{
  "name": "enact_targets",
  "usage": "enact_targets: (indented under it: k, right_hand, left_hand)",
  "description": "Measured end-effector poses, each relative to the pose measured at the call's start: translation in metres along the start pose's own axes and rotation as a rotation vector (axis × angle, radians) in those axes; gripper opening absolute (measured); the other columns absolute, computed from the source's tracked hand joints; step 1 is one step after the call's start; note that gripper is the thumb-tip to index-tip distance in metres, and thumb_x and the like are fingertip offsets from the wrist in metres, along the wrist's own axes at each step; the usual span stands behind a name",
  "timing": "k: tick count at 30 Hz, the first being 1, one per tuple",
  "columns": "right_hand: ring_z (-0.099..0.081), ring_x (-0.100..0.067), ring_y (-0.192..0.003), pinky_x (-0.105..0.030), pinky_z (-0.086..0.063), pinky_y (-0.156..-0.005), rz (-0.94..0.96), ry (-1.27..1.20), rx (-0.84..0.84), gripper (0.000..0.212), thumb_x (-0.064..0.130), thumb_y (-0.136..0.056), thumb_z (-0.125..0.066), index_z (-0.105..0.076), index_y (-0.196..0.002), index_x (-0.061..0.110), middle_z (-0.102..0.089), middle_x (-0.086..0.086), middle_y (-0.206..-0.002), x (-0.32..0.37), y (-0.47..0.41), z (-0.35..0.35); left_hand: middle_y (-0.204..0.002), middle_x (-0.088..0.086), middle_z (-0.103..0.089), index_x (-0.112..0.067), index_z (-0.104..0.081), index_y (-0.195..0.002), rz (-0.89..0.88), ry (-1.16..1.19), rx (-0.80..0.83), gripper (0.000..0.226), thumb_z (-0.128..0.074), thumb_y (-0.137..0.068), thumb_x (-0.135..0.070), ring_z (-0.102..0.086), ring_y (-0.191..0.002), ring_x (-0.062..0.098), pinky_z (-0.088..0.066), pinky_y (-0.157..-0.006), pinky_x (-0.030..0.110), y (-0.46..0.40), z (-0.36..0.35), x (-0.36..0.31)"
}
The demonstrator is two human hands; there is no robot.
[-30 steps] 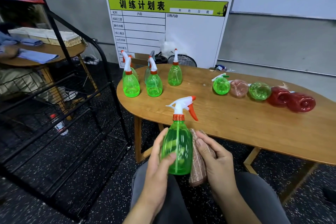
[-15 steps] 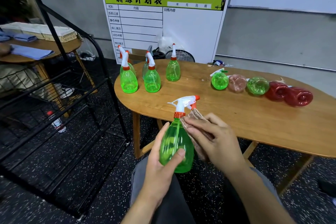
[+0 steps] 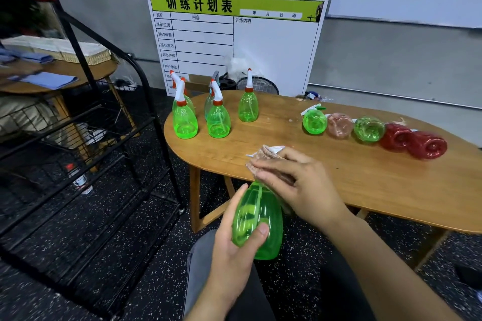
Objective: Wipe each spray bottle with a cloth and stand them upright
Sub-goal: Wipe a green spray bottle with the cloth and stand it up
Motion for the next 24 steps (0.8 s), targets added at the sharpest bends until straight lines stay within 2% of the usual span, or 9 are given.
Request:
enact_targets:
  k: [4, 6, 8, 9, 12, 15, 17, 20, 24]
  right_hand:
    - [-0.061, -0.007, -0.074, -0.039, -0.059, -0.062, -0.140, 0.102, -0.186, 0.037, 0.055, -0.097, -0.058, -0.069, -0.129, 0.040, -0.061, 0.013, -0.097, -0.015, -0.004, 0.016]
    - [-0.060, -0.005, -0.076, -0.031, -0.057, -0.064, -0.118, 0.018, -0.146, 0.037, 0.053, -0.096, -0.061, -0.069, -0.129, 0.038, -0.060, 0.016, -0.097, -0.012, -0.003, 0.012]
    - [-0.060, -0.002, -0.079, -0.017, -0.048, -0.067, -0.058, -0.142, -0.034, 0.035, 0.048, -0.094, -0.066, -0.073, -0.126, 0.035, -0.059, 0.020, -0.094, -0.006, -0.001, 0.003]
    - [-0.060, -0.003, -0.080, -0.016, -0.046, -0.068, -0.039, -0.194, 0.015, 0.034, 0.046, -0.093, -0.069, -0.074, -0.125, 0.034, -0.059, 0.019, -0.092, -0.004, -0.001, 0.000]
    - [-0.061, -0.008, -0.078, -0.031, -0.055, -0.066, -0.087, -0.136, -0.048, 0.039, 0.052, -0.092, -0.065, -0.071, -0.127, 0.037, -0.062, 0.013, -0.092, -0.012, -0.005, 0.008]
    - [-0.062, -0.003, -0.083, -0.022, -0.056, -0.069, -0.196, -0.113, -0.205, 0.043, 0.053, -0.090, -0.063, -0.071, -0.126, 0.033, -0.061, 0.020, -0.096, -0.020, -0.005, 0.022]
    - [-0.063, -0.006, -0.084, -0.017, -0.051, -0.067, -0.156, -0.199, -0.127, 0.036, 0.042, -0.091, -0.071, -0.074, -0.125, 0.029, -0.064, 0.019, -0.096, -0.012, -0.003, 0.014]
    - [-0.064, -0.014, -0.079, -0.025, -0.050, -0.067, -0.076, -0.305, 0.034, 0.031, 0.037, -0.092, -0.075, -0.077, -0.122, 0.030, -0.066, 0.008, -0.092, -0.001, 0.003, -0.003]
    - [-0.065, -0.007, -0.081, -0.025, -0.057, -0.066, -0.250, -0.171, -0.211, 0.039, 0.046, -0.090, -0.068, -0.073, -0.126, 0.033, -0.065, 0.015, -0.097, -0.024, 0.003, 0.018]
  left_hand:
    - [-0.137, -0.018, -0.069, -0.030, -0.048, -0.151, -0.004, 0.004, 0.026, 0.082, -0.079, -0.076, -0.036, -0.067, -0.125, 0.007, -0.056, -0.095, 0.023, 0.002, -0.003, -0.002]
    - [-0.138, -0.014, -0.069, -0.031, -0.049, -0.151, -0.001, 0.015, 0.020, 0.083, -0.079, -0.075, -0.036, -0.067, -0.126, 0.010, -0.056, -0.096, 0.025, 0.002, -0.001, -0.001]
    - [-0.140, -0.014, -0.068, -0.031, -0.050, -0.151, 0.002, 0.024, -0.001, 0.081, -0.080, -0.075, -0.035, -0.066, -0.128, 0.010, -0.056, -0.096, 0.024, 0.002, 0.002, -0.001]
    - [-0.140, -0.015, -0.068, -0.031, -0.050, -0.150, 0.000, 0.021, -0.005, 0.079, -0.081, -0.077, -0.032, -0.066, -0.128, 0.009, -0.056, -0.096, 0.023, 0.001, 0.003, -0.001]
    - [-0.133, -0.018, -0.071, -0.029, -0.050, -0.149, -0.001, 0.012, 0.011, 0.072, -0.075, -0.083, -0.017, -0.068, -0.122, 0.006, -0.056, -0.091, 0.020, 0.000, 0.000, 0.000]
    - [-0.131, -0.016, -0.073, -0.029, -0.048, -0.151, 0.001, 0.016, 0.039, 0.073, -0.071, -0.083, -0.014, -0.070, -0.121, 0.009, -0.058, -0.091, 0.024, 0.002, -0.004, 0.000]
    - [-0.131, -0.019, -0.072, -0.027, -0.048, -0.150, -0.004, 0.012, 0.030, 0.073, -0.073, -0.083, -0.015, -0.069, -0.121, 0.006, -0.057, -0.091, 0.020, 0.002, -0.004, 0.000]
    - [-0.135, -0.020, -0.070, -0.027, -0.050, -0.149, -0.009, 0.009, 0.005, 0.077, -0.081, -0.078, -0.026, -0.068, -0.123, 0.005, -0.055, -0.093, 0.018, 0.001, 0.000, -0.002]
    - [-0.136, -0.017, -0.070, -0.031, -0.050, -0.150, -0.001, 0.001, 0.025, 0.082, -0.079, -0.074, -0.037, -0.067, -0.124, 0.008, -0.056, -0.094, 0.022, 0.001, -0.003, -0.001]
Point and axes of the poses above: each hand's wrist, its own y-axis away from the middle knuckle, its own z-axis out of the back of the hand, x = y × z, the point moved 7 cm from there along -y, towards the middle knuckle
